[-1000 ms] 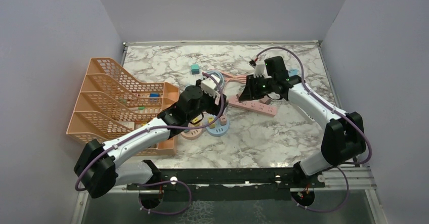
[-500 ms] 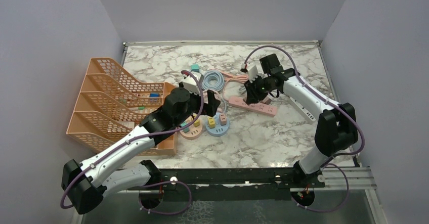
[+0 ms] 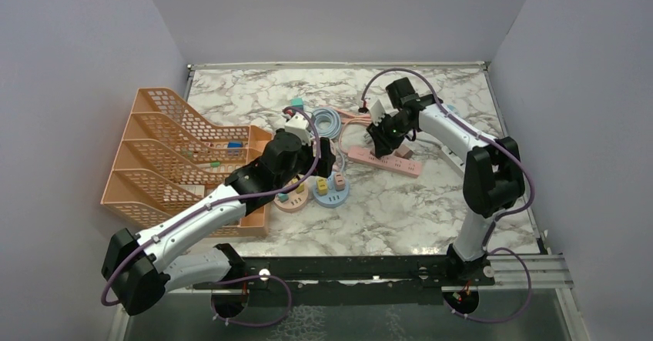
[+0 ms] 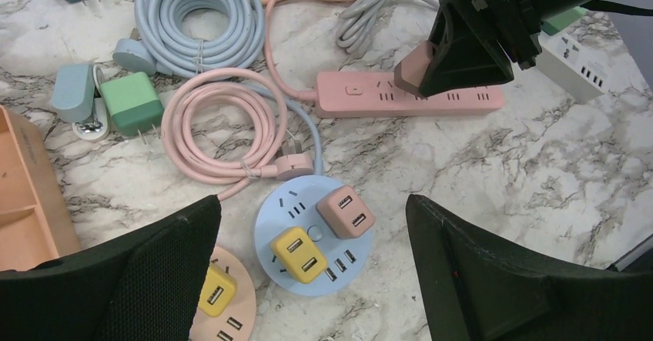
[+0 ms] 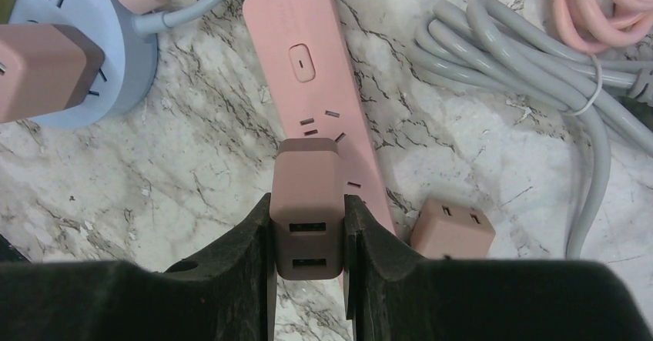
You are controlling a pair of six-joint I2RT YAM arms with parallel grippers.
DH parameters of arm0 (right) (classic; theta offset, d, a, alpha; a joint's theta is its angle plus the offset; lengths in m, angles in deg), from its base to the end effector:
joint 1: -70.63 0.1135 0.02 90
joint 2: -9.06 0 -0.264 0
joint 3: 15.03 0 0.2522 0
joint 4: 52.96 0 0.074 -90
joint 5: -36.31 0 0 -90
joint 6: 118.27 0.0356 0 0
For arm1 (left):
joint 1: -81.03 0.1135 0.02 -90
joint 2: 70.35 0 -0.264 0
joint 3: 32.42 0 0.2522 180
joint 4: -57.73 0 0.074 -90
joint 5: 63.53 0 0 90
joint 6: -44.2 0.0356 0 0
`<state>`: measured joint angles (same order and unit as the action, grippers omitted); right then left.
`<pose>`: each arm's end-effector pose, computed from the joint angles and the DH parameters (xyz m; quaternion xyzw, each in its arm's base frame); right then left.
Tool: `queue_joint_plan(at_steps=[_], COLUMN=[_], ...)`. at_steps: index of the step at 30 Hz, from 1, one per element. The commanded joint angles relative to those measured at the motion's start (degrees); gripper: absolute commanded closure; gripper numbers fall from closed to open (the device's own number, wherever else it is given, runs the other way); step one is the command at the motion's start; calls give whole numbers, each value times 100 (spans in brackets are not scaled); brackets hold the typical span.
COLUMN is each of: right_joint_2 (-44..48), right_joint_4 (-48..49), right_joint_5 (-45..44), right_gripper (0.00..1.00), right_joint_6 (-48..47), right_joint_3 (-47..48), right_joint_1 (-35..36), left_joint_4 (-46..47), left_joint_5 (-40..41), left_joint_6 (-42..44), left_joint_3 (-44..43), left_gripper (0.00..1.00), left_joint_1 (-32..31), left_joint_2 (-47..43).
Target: Insert the plug
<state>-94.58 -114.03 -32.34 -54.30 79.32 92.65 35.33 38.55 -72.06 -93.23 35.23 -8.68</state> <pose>0.3355 0.1497 0.2284 -0.4231 0.8715 0.1765 0.1739 0.1774 -0.1718 0.2991 0.0839 0.8283 -0.2507 0.4940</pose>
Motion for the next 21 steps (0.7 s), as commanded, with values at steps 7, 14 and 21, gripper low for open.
queue_joint_plan(at_steps=[7,14,21], right_joint_2=[-519,-861,-973], right_joint_4=[-704,-997,-1254], right_joint_5=[-93,-303,-564], right_gripper=[99,99,99], right_joint_6=[-474,-646,-703], right_joint_3=[748,1193,1282], right_joint_1=[192,390,436], left_joint_4=[382,372,455], left_joint_5=[139,191,299], left_joint_6=[378,645,771], left_joint_3=[-261,-283,-166], left_gripper=[8,8,7], left_joint_1=[11,11,10], left_joint_2=[104,-3,-312])
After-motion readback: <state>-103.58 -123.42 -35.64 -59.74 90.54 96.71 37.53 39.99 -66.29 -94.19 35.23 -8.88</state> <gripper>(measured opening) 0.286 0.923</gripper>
